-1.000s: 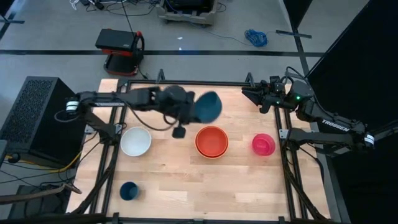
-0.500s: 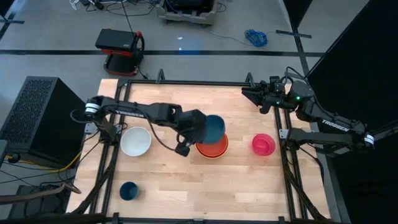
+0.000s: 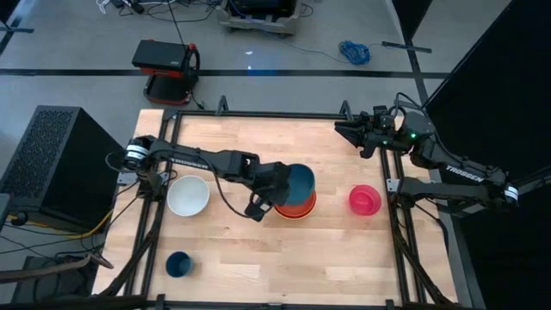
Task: Nest bowls inside each other
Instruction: Stack the blue bowl on top of the orange bowl, then stack the white bowl on top of the blue bowl
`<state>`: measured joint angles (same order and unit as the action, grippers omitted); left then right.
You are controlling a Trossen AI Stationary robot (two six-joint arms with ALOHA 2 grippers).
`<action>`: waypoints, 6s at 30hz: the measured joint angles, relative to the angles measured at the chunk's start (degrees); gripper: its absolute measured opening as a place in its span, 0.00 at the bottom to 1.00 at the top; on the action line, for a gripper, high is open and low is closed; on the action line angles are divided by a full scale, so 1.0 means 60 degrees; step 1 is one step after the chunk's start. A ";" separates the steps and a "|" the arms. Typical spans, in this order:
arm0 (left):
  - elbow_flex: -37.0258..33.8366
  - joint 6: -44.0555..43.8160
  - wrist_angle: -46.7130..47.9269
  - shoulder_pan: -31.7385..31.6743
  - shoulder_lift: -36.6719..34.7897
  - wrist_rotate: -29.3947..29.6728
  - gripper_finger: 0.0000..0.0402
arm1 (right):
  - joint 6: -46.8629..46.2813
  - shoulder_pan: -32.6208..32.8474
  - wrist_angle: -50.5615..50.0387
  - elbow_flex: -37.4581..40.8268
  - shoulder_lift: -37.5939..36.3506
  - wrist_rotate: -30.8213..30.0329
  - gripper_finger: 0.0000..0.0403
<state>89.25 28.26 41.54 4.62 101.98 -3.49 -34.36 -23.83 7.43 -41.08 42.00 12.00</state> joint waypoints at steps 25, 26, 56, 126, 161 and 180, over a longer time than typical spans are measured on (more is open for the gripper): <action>-0.0004 0.0282 0.1044 0.0047 0.1366 0.0630 0.00 | -0.0055 0.0000 -0.0136 0.0000 -0.0004 0.0028 0.29; -0.0004 0.0276 0.1103 0.0047 0.1408 0.0639 0.00 | -0.0055 0.0000 -0.0136 0.0000 -0.0004 0.0031 0.28; 0.1202 0.0275 0.2173 -0.0134 0.1426 0.0962 0.00 | 0.0021 0.0000 -0.0136 0.0000 0.0018 0.0020 0.29; 0.2349 -0.2402 0.5348 -0.0721 0.1254 0.1666 0.42 | 0.0051 0.0000 -0.0159 0.0000 0.0018 0.0087 0.38; -0.5032 -1.0585 0.3499 -0.0197 -0.6459 0.1048 0.47 | 0.0280 0.0000 -0.0307 0.0004 0.0015 0.0260 0.42; -0.6894 -1.2322 0.3207 0.0069 -0.6599 -0.0057 0.75 | 0.0280 0.0000 -0.0391 0.0004 0.0015 0.0202 0.45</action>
<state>47.89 -45.67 60.78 5.04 62.39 -3.83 -32.69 -23.83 5.08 -41.06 42.09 13.21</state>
